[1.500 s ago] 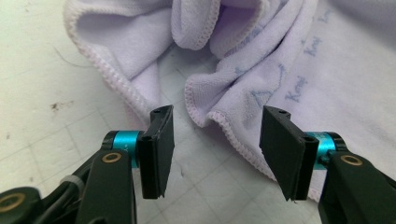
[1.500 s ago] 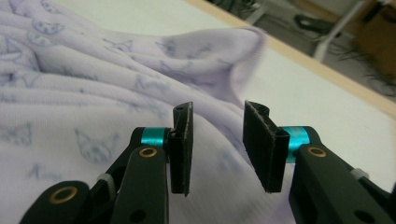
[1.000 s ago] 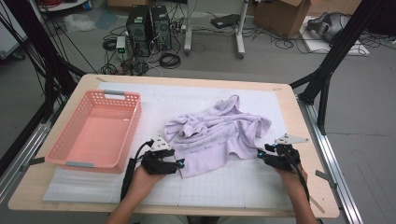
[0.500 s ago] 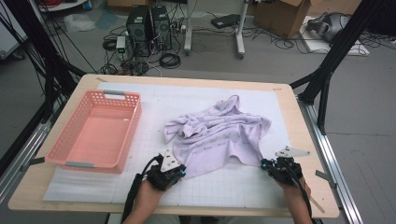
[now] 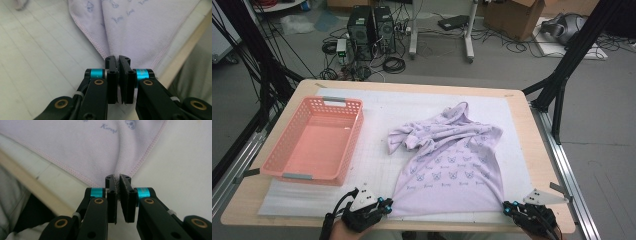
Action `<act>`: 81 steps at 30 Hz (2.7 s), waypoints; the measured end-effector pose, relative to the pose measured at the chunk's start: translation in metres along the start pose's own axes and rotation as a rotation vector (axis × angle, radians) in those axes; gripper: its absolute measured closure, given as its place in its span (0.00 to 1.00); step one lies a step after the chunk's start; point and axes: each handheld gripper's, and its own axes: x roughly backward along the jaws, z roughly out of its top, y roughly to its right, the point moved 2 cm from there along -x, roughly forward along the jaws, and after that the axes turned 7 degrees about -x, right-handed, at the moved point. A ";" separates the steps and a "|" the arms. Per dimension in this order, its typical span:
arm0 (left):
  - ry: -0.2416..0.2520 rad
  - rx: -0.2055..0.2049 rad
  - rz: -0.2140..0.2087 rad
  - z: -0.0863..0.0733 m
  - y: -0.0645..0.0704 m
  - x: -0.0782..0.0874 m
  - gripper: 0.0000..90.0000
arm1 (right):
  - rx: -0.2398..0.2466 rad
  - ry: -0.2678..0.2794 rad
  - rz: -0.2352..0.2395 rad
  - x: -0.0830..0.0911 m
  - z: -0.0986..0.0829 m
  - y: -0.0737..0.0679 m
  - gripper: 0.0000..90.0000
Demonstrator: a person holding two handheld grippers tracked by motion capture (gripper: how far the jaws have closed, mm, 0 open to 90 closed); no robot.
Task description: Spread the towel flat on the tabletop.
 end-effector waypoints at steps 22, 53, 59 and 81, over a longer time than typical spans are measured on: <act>-0.007 0.106 0.049 0.039 -0.033 -0.060 0.43 | -0.079 0.070 -0.116 -0.040 0.034 0.010 0.61; 0.064 0.128 0.057 0.021 -0.039 -0.020 0.54 | 0.003 -0.016 0.063 0.007 -0.012 -0.003 0.92; 0.014 0.093 0.102 0.027 -0.035 -0.045 0.52 | -0.022 0.065 0.005 0.001 0.005 -0.003 0.67; 0.026 0.078 0.050 0.010 -0.029 -0.008 0.60 | 0.031 -0.005 0.003 -0.026 0.021 -0.007 0.97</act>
